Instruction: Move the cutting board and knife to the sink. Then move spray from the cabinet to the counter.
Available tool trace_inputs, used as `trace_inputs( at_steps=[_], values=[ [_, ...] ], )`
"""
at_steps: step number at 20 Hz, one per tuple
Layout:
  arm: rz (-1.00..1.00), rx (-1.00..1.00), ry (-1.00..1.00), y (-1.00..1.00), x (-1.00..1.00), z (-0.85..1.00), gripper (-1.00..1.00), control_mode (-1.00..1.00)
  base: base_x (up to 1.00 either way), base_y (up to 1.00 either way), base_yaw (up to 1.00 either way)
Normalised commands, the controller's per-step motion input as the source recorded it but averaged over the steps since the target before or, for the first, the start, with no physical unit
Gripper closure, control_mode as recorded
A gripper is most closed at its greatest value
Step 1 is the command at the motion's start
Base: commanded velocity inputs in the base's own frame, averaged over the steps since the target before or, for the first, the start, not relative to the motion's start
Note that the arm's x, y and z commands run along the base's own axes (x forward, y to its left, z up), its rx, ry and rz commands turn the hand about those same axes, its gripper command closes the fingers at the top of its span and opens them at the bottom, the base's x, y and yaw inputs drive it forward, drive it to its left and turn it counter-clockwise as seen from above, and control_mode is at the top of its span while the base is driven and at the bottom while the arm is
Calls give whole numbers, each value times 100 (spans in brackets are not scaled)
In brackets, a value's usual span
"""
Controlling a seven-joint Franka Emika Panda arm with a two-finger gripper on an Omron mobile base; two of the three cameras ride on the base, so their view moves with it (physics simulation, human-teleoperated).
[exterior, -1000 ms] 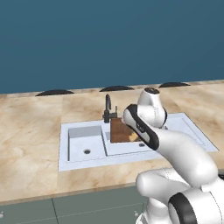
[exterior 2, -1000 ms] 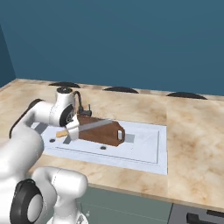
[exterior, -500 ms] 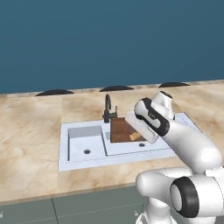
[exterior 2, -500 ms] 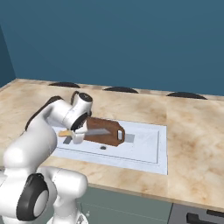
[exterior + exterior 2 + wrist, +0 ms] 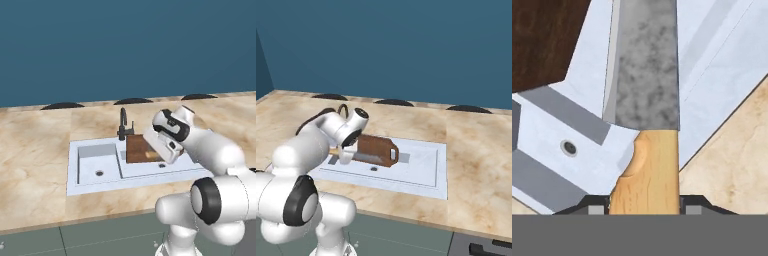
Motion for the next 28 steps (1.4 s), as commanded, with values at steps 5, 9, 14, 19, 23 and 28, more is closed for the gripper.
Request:
trace_inputs(
  at_steps=[5, 9, 14, 19, 23, 28],
  values=[
    [-19, 12, 19, 0, 12, -1, 100, -100, 0, 0, 0],
    [-11, 11, 7, 0, 16, -5, 100, -100, 0, 0, 0],
    [-1, 5, -1, 0, 11, -13, 100, -100, 0, 0, 0],
    [0, 0, -6, 0, 10, -13, 100, -100, 0, 0, 0],
    [0, 0, -3, 0, 17, -19, 100, -100, 0, 0, 0],
    [0, 0, -3, 0, 21, -19, 100, -100, 0, 0, 0]
  ],
)
